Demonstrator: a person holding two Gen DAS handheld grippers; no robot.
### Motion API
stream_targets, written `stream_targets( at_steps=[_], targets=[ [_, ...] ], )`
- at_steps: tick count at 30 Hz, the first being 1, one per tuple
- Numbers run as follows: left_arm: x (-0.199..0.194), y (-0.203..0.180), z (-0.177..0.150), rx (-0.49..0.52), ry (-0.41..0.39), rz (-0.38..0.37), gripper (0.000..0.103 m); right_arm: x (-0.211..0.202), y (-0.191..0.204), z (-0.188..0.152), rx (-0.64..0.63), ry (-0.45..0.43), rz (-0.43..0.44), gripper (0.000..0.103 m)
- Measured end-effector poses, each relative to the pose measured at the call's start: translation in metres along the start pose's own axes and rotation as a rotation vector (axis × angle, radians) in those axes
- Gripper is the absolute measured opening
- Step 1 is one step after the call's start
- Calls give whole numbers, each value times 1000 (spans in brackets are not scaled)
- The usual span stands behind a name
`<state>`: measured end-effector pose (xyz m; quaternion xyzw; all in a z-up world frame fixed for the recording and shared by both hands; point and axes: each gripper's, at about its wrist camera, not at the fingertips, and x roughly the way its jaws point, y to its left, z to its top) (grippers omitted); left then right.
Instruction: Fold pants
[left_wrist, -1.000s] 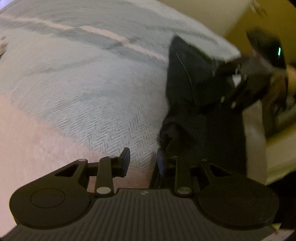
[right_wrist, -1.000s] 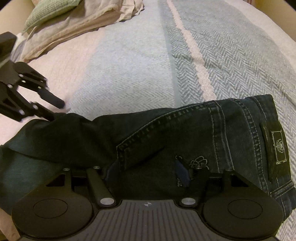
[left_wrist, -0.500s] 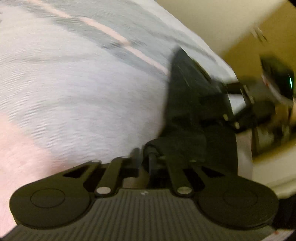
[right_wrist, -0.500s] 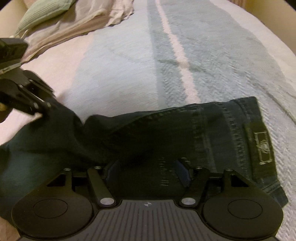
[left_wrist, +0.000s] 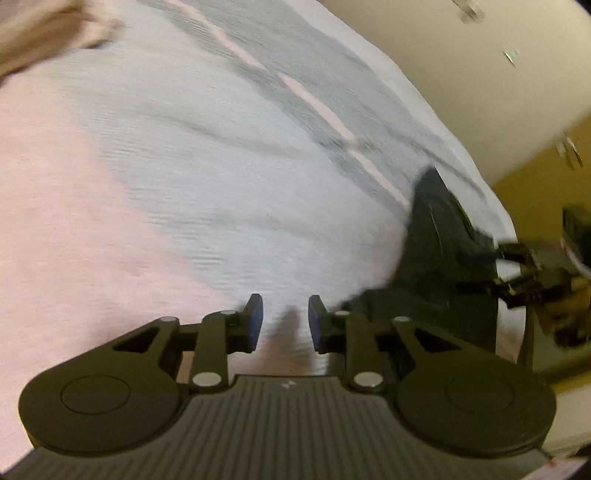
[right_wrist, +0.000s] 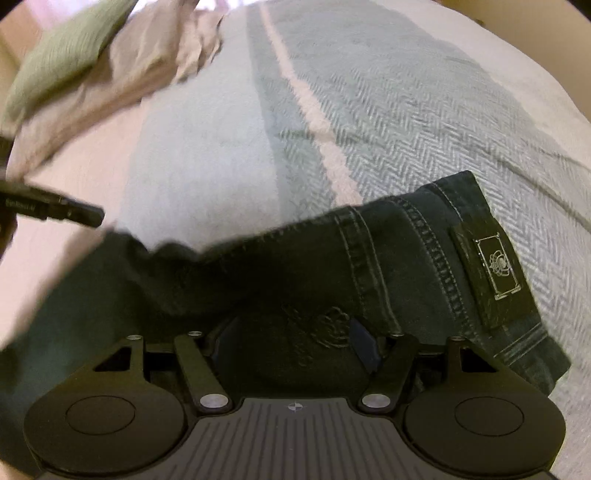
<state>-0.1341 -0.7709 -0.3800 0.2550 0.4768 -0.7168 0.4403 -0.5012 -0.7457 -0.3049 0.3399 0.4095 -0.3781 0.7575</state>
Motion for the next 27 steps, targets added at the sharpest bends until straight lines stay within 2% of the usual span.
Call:
stream_targets(
  at_steps=[2, 4, 8, 10, 12, 13, 15, 17, 19, 21, 24, 25, 26, 27],
  targets=[
    [-15, -5, 0, -8, -32, -6, 20, -3, 5, 3, 27, -40, 49, 63],
    [-17, -25, 0, 25, -37, -52, 20, -2, 14, 8, 35, -78, 94, 63],
    [5, -68, -8, 79, -10, -194, 21, 21, 28, 19, -15, -47, 165, 63],
    [27, -74, -16, 88, 43, -158, 21, 38, 23, 24, -70, -7, 146, 62],
    [46, -59, -26, 58, 94, -63, 13, 48, 4, 27, -63, 7, 134, 61],
    [48, -48, -30, 27, 99, -21, 2, 49, -5, 28, -53, 3, 140, 61],
    [40, -31, -36, -13, 96, 60, 3, 42, -18, 26, -53, -29, 86, 61],
    [25, -22, -41, -26, 95, 121, 4, 30, -31, 22, 8, -54, 42, 61],
    [7, -26, -44, -29, 69, 134, 4, 15, -39, 17, 74, -78, -19, 61],
    [-10, -38, -45, -14, 35, 135, 4, 4, -46, 11, 115, -109, -27, 61],
    [-8, -68, -39, 7, 0, 61, 4, 6, -63, 3, 150, -91, -30, 61],
    [0, -79, -38, 19, 5, 40, 5, 7, -73, 1, 168, -96, -33, 55],
    [11, -88, -40, 33, 23, 26, 6, 7, -84, 0, 195, -101, -36, 36],
    [23, -95, -43, 44, 47, 26, 7, 7, -95, -2, 231, -105, -42, 25]
  ],
)
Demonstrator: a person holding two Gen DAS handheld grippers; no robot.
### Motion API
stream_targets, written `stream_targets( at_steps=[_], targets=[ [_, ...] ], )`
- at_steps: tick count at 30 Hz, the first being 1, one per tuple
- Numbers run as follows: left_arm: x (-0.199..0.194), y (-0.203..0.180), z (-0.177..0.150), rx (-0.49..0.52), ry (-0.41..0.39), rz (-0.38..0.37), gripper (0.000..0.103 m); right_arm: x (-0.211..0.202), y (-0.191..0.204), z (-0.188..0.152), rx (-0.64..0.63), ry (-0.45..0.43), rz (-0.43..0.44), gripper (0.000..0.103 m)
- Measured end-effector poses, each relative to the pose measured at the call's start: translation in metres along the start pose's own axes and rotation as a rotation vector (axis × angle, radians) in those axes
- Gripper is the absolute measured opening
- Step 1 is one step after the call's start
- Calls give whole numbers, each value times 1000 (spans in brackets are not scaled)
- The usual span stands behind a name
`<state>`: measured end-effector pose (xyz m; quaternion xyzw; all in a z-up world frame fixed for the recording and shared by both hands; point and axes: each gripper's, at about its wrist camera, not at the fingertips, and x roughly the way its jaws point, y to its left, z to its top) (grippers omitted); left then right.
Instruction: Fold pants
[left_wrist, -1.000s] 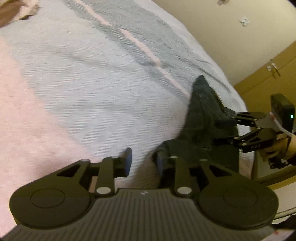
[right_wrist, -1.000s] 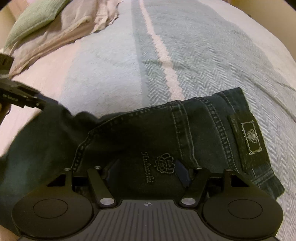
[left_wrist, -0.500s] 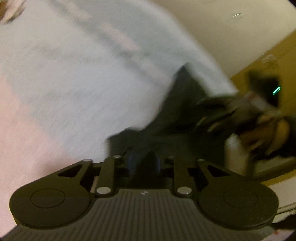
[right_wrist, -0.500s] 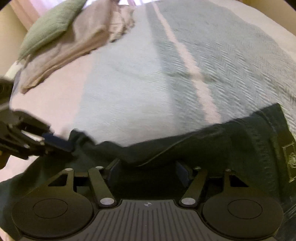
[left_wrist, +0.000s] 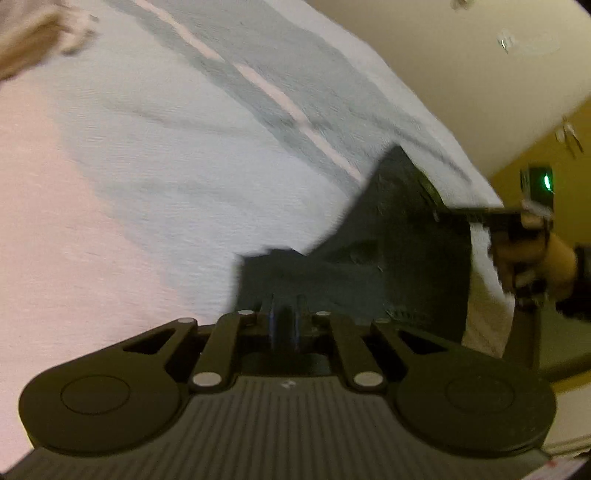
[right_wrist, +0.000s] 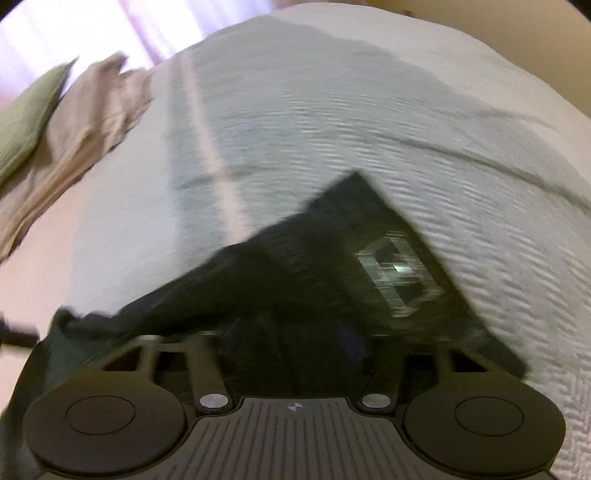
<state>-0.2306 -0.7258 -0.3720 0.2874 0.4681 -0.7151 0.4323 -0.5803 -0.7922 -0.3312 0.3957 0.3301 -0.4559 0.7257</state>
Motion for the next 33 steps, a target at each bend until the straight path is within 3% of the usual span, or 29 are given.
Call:
stream_targets(
  at_steps=[1, 4, 8, 10, 12, 14, 15, 19, 24, 29, 33],
  targets=[
    [13, -4, -3, 9, 30, 15, 9, -4, -6, 0, 24, -12, -20, 18],
    [31, 3, -14, 2, 71, 58, 10, -16, -18, 2, 1, -21, -48, 18],
    [15, 20, -22, -52, 72, 129, 6, -36, -27, -11, 15, -39, -150, 25],
    [1, 28, -32, -65, 86, 179, 6, -51, -37, -23, 94, -61, -130, 26],
    [-17, 32, -42, -88, 92, 215, 6, -63, -31, -31, 90, -68, -158, 32],
    [-34, 32, -54, -93, 96, 245, 7, -76, -18, -39, 89, -81, -176, 55],
    [-45, 31, -62, -101, 90, 251, 7, -82, -11, -44, 103, -87, -182, 59],
    [-87, 31, -100, -131, 54, 268, 7, -105, 32, -79, 135, -94, -159, 62],
    [-153, 34, -161, -136, -19, 246, 11, -134, 113, -139, 126, -83, -117, 63],
    [-226, 40, -227, -99, -101, 198, 20, -177, 206, -208, 144, -115, -99, 64],
    [-282, 47, -271, -36, -105, 236, 24, -198, 271, -253, 125, -78, -79, 66]
  ],
)
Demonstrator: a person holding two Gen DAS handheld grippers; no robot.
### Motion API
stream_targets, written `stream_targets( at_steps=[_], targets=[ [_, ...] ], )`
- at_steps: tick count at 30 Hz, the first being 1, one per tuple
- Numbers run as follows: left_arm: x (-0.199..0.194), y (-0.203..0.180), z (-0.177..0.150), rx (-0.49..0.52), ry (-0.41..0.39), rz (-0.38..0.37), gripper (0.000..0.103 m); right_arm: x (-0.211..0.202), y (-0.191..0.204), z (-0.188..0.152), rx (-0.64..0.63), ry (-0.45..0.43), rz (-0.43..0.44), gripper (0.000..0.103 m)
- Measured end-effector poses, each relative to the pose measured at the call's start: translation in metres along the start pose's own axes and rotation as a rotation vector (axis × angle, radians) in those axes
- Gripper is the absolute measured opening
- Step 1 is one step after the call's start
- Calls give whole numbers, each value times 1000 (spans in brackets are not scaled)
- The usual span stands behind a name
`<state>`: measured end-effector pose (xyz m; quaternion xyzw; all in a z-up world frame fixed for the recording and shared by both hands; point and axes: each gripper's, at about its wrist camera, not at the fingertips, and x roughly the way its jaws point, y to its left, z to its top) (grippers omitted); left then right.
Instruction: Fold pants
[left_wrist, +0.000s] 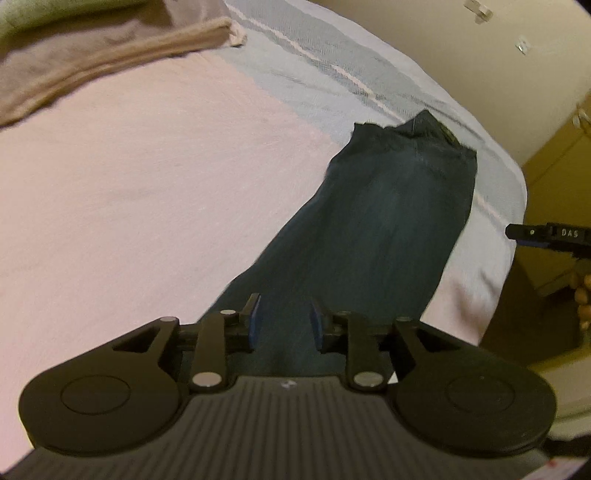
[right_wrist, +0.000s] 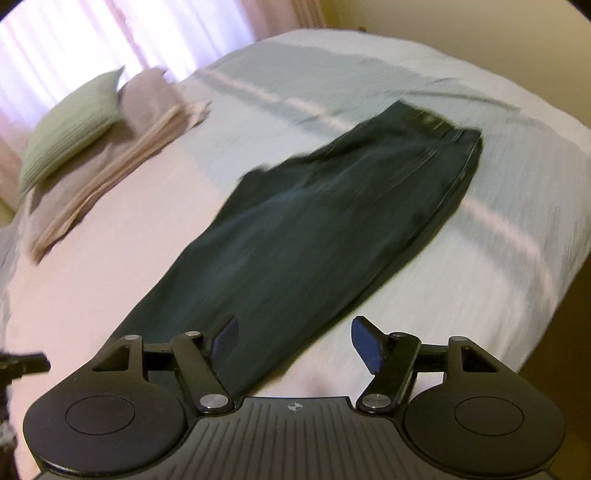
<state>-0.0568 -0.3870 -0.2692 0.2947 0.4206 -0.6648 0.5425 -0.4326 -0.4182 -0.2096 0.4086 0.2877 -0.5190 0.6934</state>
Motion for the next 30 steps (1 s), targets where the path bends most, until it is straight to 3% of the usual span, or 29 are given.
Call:
stream_targets(
  at_steps=[6, 11, 18, 22, 26, 30],
  targets=[
    [-65, 40, -52, -6, 10, 73, 30, -25, 69, -49, -160, 82, 37, 73],
    [-103, 65, -94, -48, 25, 163, 44, -25, 104, -82, -328, 138, 72, 77],
    [-150, 75, -145, -27, 67, 271, 60, -16, 149, -123, -581, 163, 216, 77],
    [-168, 76, -167, 92, 69, 262, 80, -15, 184, -152, -733, 157, 283, 77],
    [-171, 81, -184, 293, 97, 236, 86, -23, 221, -190, -841, 115, 372, 77],
    [-160, 96, -198, 493, 111, 176, 90, -14, 268, -248, -975, 77, 375, 77]
  ],
)
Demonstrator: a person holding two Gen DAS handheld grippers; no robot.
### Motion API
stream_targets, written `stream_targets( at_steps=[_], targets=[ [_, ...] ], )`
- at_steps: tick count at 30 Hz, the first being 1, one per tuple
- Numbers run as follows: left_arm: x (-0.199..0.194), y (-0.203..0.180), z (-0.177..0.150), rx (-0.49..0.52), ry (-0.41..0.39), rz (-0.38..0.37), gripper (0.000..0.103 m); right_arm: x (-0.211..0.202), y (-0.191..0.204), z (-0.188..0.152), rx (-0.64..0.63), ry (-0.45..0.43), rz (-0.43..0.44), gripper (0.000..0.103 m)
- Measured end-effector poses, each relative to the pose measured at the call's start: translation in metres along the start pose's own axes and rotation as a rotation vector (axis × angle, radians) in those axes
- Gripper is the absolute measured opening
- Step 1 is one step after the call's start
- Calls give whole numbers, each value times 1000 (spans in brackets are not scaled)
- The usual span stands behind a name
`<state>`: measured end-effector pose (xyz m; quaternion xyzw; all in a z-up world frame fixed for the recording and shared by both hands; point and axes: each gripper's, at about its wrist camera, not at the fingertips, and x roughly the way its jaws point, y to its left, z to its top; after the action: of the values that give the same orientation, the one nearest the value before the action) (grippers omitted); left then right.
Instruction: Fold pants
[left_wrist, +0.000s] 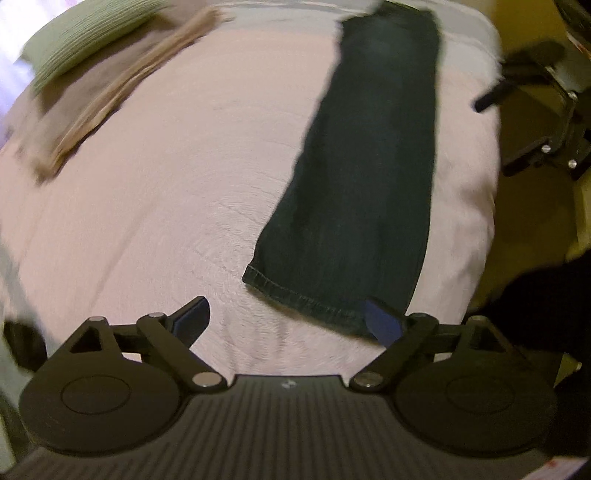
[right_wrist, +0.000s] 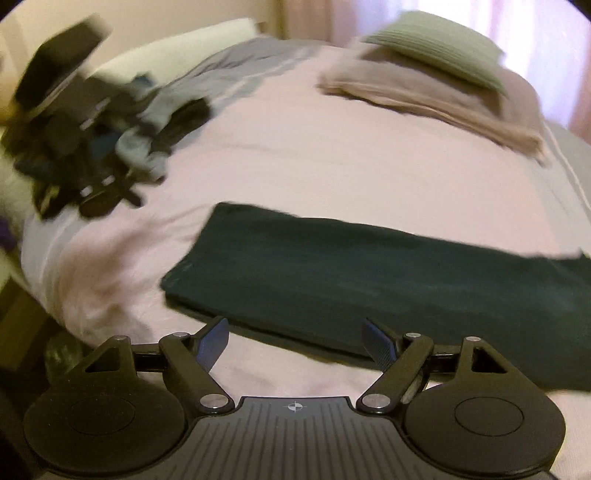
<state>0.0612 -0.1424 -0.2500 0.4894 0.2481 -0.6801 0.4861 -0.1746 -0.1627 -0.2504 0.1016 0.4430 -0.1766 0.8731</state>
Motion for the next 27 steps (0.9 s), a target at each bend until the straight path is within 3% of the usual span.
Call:
stream_targets(
  at_steps=[6, 9, 17, 19, 22, 23, 27],
  targets=[
    [39, 14, -36, 317, -91, -104, 94, 73, 106, -1, -240, 29, -100, 76],
    [55, 18, -51, 434, -132, -149, 94, 110, 140, -6, -361, 45, -144, 74],
    [90, 27, -80, 597, -205, -192, 94, 179, 181, -33, -723, 88, -276, 64],
    [95, 28, -83, 619, -219, -195, 94, 189, 178, -33, -720, 87, -288, 61],
    [99, 24, -85, 667, -256, -180, 94, 189, 166, -21, -656, 85, -289, 18],
    [101, 22, -85, 691, -271, -176, 94, 184, 162, -13, -625, 75, -292, 9],
    [101, 11, -90, 845, -368, -95, 94, 154, 133, 22, -417, 30, -258, 6]
  ],
)
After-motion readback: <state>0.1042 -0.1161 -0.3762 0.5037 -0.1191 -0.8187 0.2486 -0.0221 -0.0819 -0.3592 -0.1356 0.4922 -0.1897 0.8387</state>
